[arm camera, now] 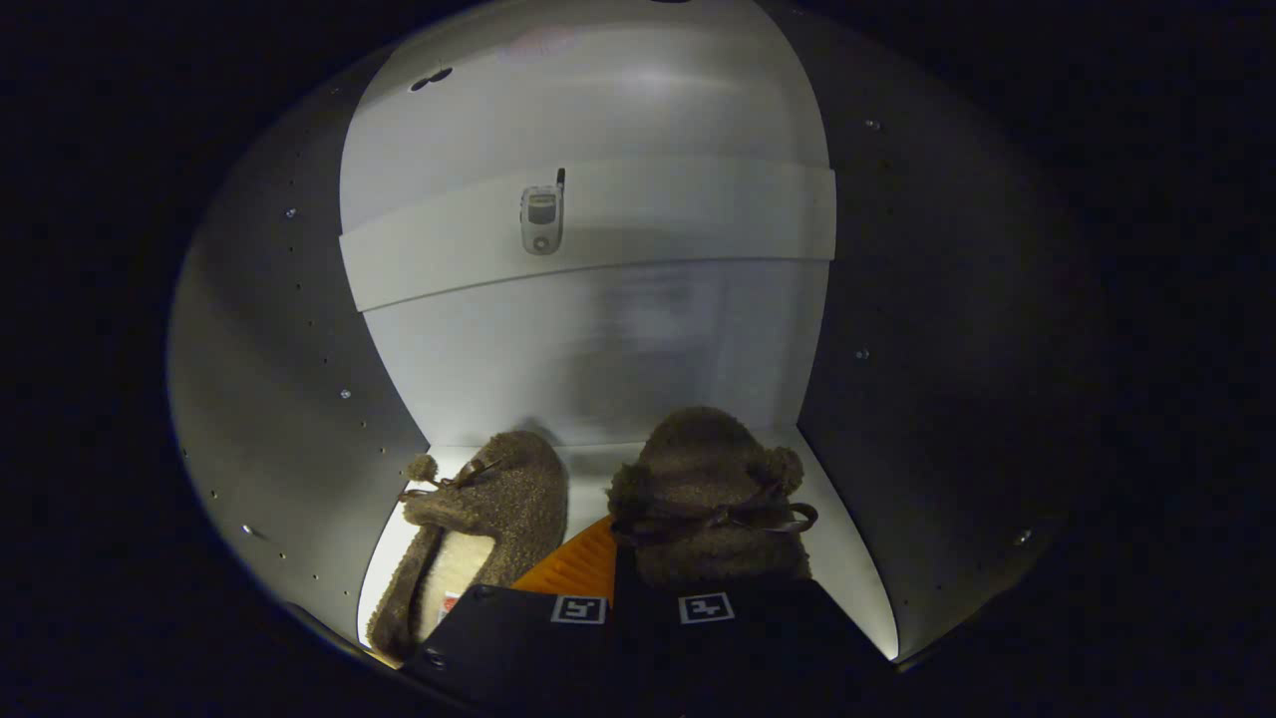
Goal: Open the shoe cabinet door, grab the shoes and put them into the shoe cabinet, then close the shoe cabinet door.
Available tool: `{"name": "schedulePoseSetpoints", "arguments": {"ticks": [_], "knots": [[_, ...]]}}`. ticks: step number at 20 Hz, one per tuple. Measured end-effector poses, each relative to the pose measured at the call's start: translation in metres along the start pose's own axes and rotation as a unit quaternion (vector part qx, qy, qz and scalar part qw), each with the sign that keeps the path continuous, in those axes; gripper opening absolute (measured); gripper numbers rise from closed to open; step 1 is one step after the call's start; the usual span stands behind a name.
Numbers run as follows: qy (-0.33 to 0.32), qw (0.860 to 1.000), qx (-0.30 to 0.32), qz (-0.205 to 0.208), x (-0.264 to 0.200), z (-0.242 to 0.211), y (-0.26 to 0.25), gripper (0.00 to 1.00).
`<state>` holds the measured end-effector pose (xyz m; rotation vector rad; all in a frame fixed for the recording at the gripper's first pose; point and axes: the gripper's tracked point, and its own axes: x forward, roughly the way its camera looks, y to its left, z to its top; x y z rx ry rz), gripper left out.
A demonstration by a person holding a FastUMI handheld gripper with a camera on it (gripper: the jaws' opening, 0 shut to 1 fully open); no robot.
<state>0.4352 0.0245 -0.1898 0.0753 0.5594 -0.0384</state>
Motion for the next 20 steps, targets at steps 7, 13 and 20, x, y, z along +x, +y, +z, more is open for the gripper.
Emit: {"name": "schedulePoseSetpoints", "arguments": {"ticks": [7, 13, 20], "knots": [[0.011, 1.000, -0.006, -0.005, 0.010, -0.010, 0.003, 0.14], [0.020, 1.000, 0.006, 0.016, -0.010, -0.011, 0.016, 0.53], [-0.004, 0.999, 0.018, 0.028, -0.053, -0.002, 0.010, 0.93]]}}
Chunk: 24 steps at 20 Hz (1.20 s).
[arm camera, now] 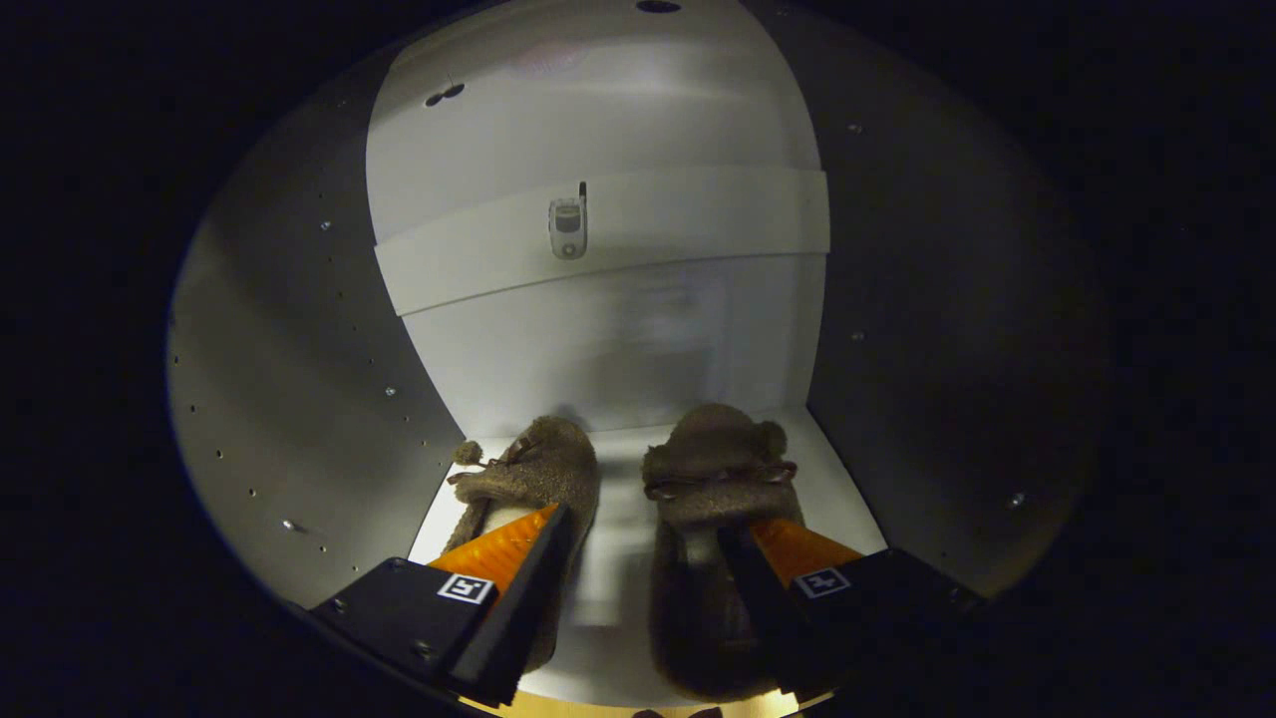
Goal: Open the shoe cabinet door, grab the shoes and put them into the shoe cabinet, then close the shoe cabinet door.
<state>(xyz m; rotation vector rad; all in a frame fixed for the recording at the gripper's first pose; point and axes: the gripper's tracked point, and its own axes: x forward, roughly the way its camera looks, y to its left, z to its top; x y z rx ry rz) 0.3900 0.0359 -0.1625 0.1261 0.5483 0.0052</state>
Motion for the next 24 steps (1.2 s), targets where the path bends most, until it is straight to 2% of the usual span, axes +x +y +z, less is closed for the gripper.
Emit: {"name": "schedulePoseSetpoints", "arguments": {"ticks": [1, 5, 11, 18, 24], "knots": [[-0.005, 1.000, -0.001, -0.001, -0.008, 0.000, -0.001, 0.97], [-0.062, 0.998, -0.017, 0.005, -0.051, 0.019, -0.002, 0.99], [-0.165, 0.986, -0.009, 0.036, -0.154, 0.042, 0.018, 0.98], [-0.232, 0.972, -0.036, 0.022, -0.274, 0.009, 0.024, 0.98], [-0.242, 0.968, -0.050, 0.045, -0.379, -0.037, 0.020, 0.98]]}}
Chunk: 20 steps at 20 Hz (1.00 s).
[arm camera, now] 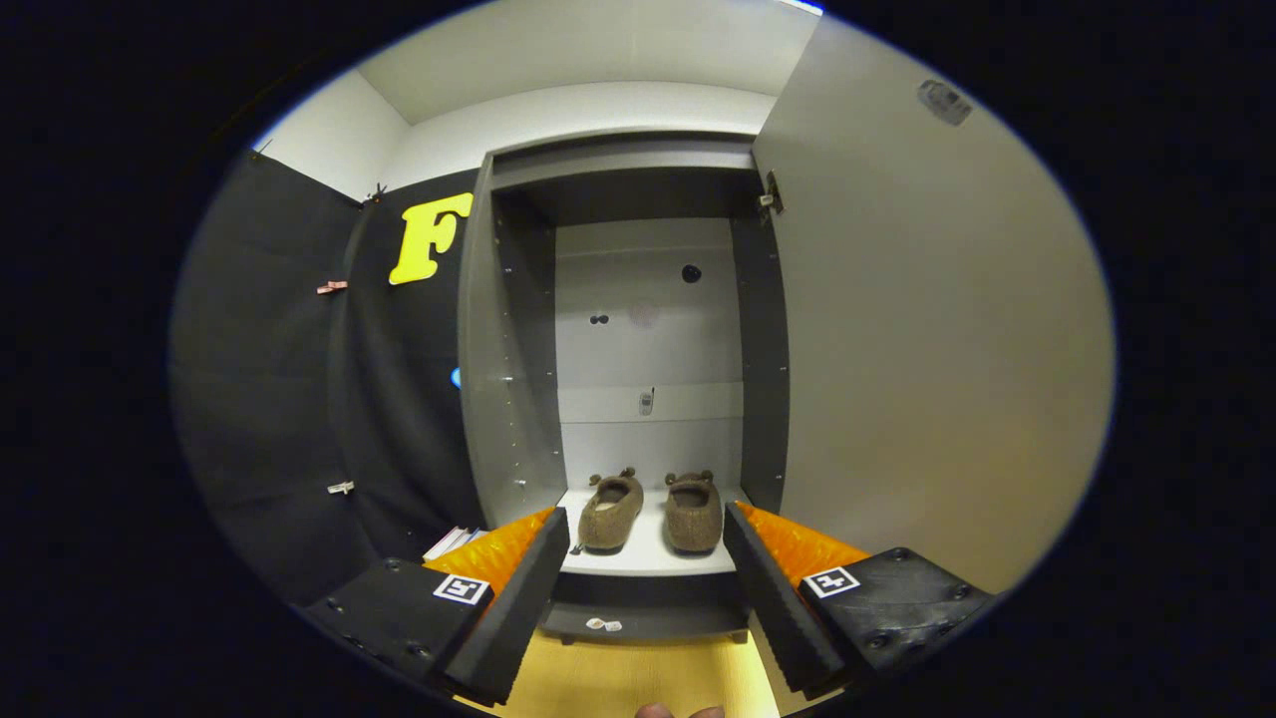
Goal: Open the shoe cabinet door, grab the shoes and put them into the shoe cabinet, then close the shoe cabinet door.
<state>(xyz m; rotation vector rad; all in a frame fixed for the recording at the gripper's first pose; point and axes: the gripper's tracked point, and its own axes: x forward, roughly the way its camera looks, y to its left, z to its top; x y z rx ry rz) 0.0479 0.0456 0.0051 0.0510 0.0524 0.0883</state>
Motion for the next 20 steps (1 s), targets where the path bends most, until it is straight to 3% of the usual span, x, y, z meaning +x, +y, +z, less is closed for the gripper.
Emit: {"name": "schedulePoseSetpoints", "arguments": {"ticks": [5, 12, 20], "knots": [[0.007, 1.000, 0.004, 0.019, -0.079, -0.003, -0.015, 0.98], [0.023, 0.999, 0.029, 0.009, -0.155, -0.012, -0.062, 0.98], [0.030, 0.994, 0.027, -0.099, -0.189, -0.016, -0.179, 0.98]]}}
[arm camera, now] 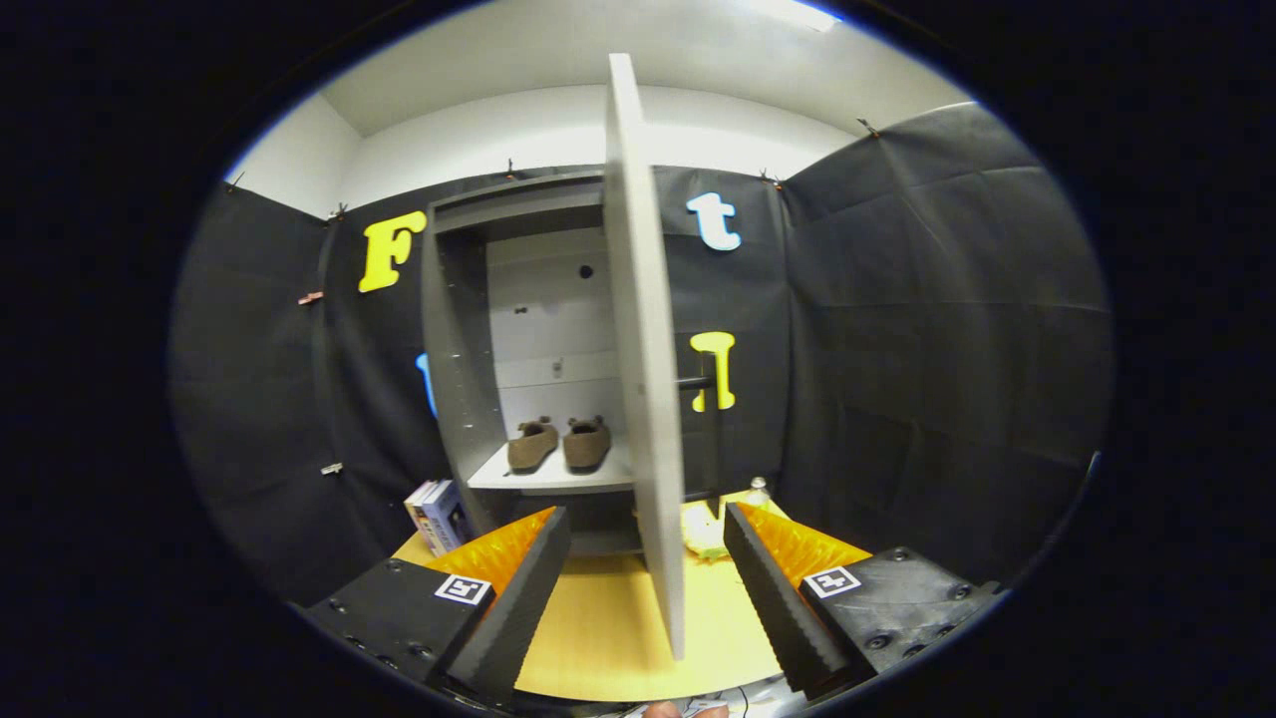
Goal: Open the shoe cabinet door, grab the shoes and put them into the shoe cabinet, then close the shoe cabinet door.
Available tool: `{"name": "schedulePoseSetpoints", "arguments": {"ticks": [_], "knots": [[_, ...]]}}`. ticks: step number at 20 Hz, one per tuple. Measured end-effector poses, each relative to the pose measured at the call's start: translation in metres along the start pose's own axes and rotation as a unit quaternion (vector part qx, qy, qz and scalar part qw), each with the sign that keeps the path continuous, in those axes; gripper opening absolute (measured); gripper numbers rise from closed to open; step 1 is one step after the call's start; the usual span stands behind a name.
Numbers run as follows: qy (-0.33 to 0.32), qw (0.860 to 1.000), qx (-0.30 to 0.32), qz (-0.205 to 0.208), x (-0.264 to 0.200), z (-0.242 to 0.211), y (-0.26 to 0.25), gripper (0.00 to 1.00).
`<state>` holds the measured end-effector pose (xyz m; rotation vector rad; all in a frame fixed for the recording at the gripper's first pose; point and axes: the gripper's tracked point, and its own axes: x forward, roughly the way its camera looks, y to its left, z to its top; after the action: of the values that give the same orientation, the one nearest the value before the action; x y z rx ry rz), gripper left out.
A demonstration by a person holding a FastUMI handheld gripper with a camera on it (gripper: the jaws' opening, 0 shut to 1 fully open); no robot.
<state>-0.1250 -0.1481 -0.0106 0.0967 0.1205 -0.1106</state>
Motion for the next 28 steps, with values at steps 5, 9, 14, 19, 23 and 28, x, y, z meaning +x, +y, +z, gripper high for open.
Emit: {"name": "schedulePoseSetpoints", "arguments": {"ticks": [5, 9, 14, 19, 23, 28], "knots": [[-0.004, 0.998, 0.012, -0.056, 0.033, 0.011, -0.068, 0.98], [-0.001, 0.998, 0.001, -0.062, 0.067, 0.015, -0.081, 0.98], [0.001, 0.998, 0.009, -0.057, 0.074, 0.012, -0.071, 0.98], [0.011, 0.999, 0.010, -0.045, 0.065, 0.008, -0.048, 0.97], [0.014, 1.000, 0.014, -0.020, 0.062, 0.003, -0.013, 0.97], [0.016, 0.999, 0.032, 0.005, 0.063, -0.004, 0.036, 0.97]]}}
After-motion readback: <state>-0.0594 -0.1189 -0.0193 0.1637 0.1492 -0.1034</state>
